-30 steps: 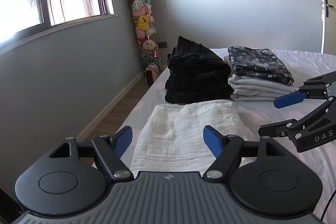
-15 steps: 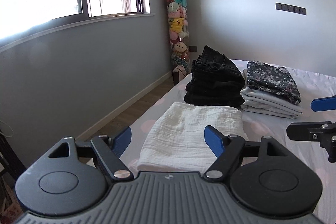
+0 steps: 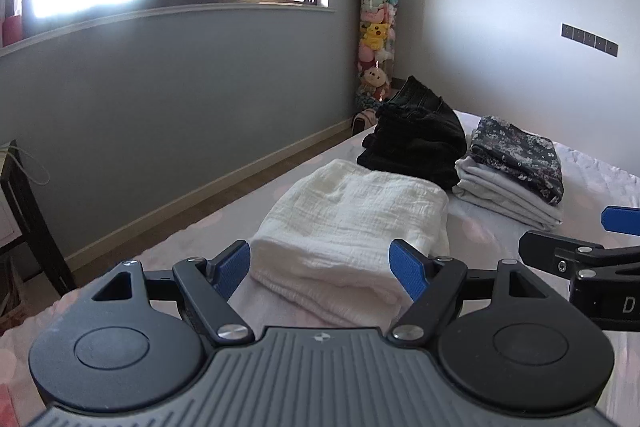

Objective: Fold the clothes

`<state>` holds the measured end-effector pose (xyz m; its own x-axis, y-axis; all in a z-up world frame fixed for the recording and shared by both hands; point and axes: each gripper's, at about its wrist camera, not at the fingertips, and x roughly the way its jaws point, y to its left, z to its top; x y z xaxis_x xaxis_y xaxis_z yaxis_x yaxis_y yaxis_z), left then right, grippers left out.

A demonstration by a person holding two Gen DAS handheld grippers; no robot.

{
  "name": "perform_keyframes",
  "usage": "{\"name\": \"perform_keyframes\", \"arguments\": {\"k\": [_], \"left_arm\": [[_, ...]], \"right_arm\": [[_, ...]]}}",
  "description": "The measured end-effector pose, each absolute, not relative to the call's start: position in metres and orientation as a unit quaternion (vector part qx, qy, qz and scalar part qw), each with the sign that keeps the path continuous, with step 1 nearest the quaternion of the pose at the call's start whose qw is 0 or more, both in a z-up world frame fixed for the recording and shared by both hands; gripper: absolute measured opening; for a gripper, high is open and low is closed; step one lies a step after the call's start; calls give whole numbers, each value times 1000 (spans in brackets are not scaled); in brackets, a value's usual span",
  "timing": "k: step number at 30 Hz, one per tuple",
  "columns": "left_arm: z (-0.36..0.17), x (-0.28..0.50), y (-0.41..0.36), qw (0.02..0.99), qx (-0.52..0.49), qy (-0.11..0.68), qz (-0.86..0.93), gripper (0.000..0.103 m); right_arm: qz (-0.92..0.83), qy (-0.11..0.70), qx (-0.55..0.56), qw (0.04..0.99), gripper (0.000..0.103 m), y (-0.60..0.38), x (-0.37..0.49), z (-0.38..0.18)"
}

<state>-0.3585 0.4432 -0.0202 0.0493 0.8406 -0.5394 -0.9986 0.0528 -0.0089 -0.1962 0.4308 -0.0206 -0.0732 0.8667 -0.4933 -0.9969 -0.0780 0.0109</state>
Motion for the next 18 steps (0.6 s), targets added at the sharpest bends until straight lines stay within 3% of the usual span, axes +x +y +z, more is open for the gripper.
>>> {"name": "perform_keyframes", "arguments": {"k": [18], "left_arm": [[-40,-347,419,671,-237,230,664,90]], "right_arm": [[690,198,-211,663,103,411,-197,-43]]}}
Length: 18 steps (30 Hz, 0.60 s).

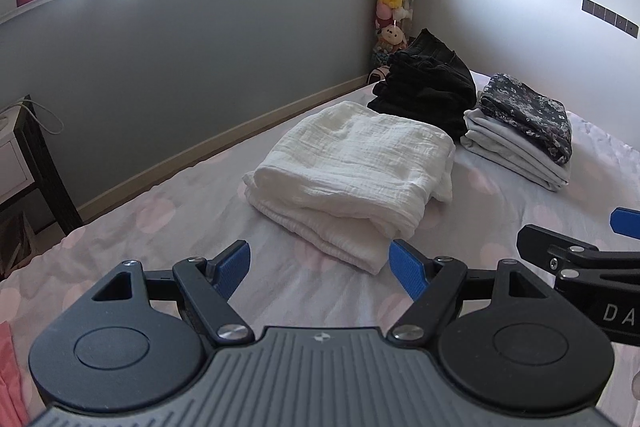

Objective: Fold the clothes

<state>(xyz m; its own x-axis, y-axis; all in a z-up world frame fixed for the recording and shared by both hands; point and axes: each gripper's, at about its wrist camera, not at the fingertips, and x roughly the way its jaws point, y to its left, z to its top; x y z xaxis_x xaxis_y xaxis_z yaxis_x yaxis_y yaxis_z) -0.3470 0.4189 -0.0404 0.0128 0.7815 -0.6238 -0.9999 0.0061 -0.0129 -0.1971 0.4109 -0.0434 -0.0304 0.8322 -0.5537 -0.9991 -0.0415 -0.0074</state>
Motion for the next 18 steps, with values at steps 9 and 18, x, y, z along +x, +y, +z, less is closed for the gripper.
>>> {"name": "perform_keyframes", "arguments": {"k": [9,18], "left_arm": [[-41,-346,420,667,-237,229,668,90],[-43,-348,423,666,-240,231,668,90]], "right_arm": [[689,201,-212,663,103,414,-201,-46],[686,205,-216,663,103,417,-202,-49]]}}
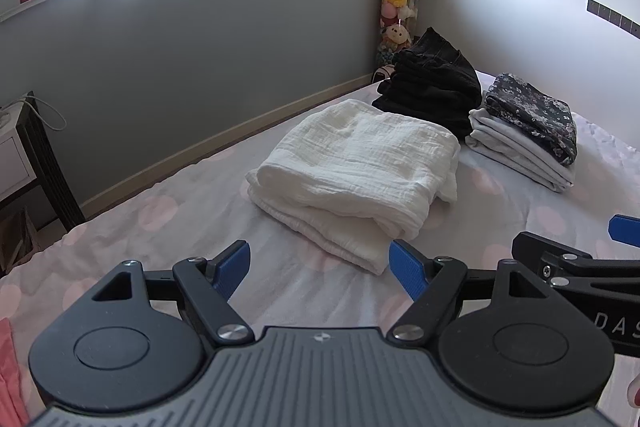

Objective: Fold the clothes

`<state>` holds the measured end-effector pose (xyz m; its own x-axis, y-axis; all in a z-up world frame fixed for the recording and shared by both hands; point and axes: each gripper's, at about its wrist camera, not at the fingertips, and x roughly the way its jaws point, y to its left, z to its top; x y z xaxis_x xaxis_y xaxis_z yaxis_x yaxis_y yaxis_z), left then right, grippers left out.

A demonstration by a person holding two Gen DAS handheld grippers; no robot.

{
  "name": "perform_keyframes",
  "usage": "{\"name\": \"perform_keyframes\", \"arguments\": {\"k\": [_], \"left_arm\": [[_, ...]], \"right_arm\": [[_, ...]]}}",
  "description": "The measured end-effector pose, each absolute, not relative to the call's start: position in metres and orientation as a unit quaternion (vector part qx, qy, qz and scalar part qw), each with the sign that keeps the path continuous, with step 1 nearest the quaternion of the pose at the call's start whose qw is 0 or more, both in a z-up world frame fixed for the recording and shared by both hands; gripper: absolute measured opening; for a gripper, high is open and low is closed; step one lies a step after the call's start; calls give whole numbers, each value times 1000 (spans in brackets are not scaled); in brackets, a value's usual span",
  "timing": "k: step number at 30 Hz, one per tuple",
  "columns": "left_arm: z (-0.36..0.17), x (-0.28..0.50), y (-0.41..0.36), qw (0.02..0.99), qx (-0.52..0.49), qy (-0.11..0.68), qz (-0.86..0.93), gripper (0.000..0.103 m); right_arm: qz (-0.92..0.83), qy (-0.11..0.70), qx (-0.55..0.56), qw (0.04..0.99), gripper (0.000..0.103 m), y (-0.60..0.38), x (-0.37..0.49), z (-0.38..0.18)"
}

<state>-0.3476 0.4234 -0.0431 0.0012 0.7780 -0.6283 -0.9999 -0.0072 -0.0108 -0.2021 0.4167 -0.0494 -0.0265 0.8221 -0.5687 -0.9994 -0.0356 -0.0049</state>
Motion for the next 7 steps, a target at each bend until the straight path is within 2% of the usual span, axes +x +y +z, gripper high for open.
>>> {"name": "perform_keyframes", "arguments": {"k": [7], "left_arm": [[-43,-349,421,665,-237,229,670,90]], "right_arm": [[687,209,-217,661,103,416,-202,-51]]}}
